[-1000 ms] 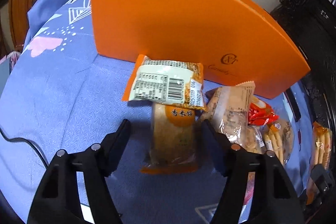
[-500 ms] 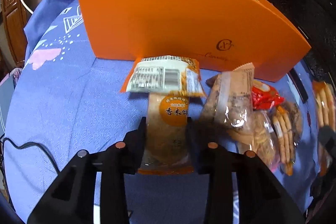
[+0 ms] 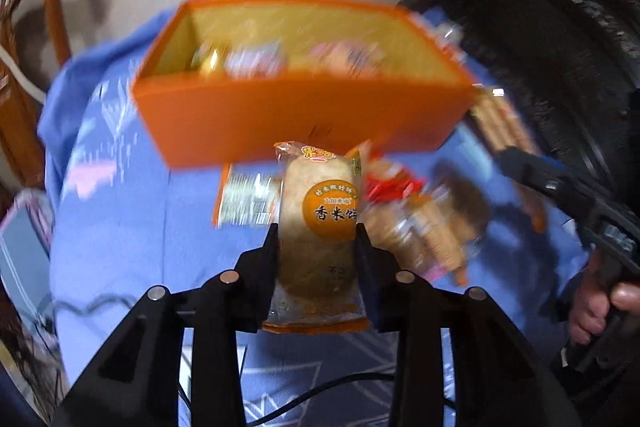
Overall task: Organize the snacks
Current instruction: 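Drop the long biscuit pack and round cake pack into the orange box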
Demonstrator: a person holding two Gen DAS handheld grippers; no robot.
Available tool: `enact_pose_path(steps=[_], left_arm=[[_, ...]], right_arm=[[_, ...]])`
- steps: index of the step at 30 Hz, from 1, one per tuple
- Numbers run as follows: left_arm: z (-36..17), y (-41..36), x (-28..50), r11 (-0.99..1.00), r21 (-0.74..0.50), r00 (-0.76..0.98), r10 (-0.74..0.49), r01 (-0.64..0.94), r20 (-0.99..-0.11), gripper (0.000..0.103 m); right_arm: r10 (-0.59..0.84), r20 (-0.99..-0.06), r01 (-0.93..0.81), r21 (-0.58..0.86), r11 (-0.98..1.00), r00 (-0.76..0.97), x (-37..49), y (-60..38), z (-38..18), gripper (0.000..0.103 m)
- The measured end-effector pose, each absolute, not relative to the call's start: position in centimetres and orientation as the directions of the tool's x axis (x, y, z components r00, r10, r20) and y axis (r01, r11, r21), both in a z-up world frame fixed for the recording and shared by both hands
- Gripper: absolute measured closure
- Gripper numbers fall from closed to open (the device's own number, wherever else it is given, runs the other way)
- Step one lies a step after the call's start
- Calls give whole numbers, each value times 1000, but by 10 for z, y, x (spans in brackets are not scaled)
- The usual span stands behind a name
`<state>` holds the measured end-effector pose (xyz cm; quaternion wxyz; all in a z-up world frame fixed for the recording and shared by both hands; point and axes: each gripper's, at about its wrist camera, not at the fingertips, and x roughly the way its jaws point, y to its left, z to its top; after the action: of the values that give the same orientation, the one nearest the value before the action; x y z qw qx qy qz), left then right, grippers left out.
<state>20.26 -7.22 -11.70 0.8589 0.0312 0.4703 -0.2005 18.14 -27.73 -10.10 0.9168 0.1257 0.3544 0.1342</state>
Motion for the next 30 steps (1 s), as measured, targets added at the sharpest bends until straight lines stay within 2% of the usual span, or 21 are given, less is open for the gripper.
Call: enact_pose_path(steps=[5, 12, 18, 19, 20, 21, 23, 25, 27, 30], left_arm=[[-70, -83, 222, 909, -135, 580, -360, 394, -730, 68], [-37, -82, 275, 916, -176, 696, -389, 360, -604, 68], [-28, -77, 334, 925, -194, 723, -377, 327, -579, 68], [-30, -78, 342, 925, -191, 716, -375, 328, -589, 66], [-35, -79, 353, 928, -193, 702, -369, 320, -609, 36], [-39, -80, 359, 940, -182, 695, -335, 288, -636, 4], [-44, -75, 360, 960, -179, 689, -280, 217, -669, 4], [-41, -65, 344, 948, -215, 702, -319, 235, -637, 4], [-42, -54, 318, 950, -200, 736, -311, 238, -601, 4], [-54, -42, 276, 954, -186, 746, -300, 235, -594, 4]], right_arm=[[315, -533, -151, 330, 932, 785, 197, -286, -75, 67], [272, -428, -136, 323, 937, 862, 231, -294, -53, 67], [226, -388, -107, 304, 947, 893, 273, -290, -37, 67], [224, -388, -108, 297, 949, 894, 280, -287, -37, 67], [223, -398, -109, 289, 951, 890, 288, -284, -38, 64], [204, -424, -89, 274, 958, 883, 297, -280, -41, 47], [130, -463, -13, 246, 969, 877, 300, -277, -44, 33], [136, -443, -15, 266, 964, 886, 284, -276, -42, 32], [140, -443, -11, 280, 960, 885, 266, -277, -45, 30], [152, -472, -12, 286, 958, 869, 238, -278, -61, 30]])
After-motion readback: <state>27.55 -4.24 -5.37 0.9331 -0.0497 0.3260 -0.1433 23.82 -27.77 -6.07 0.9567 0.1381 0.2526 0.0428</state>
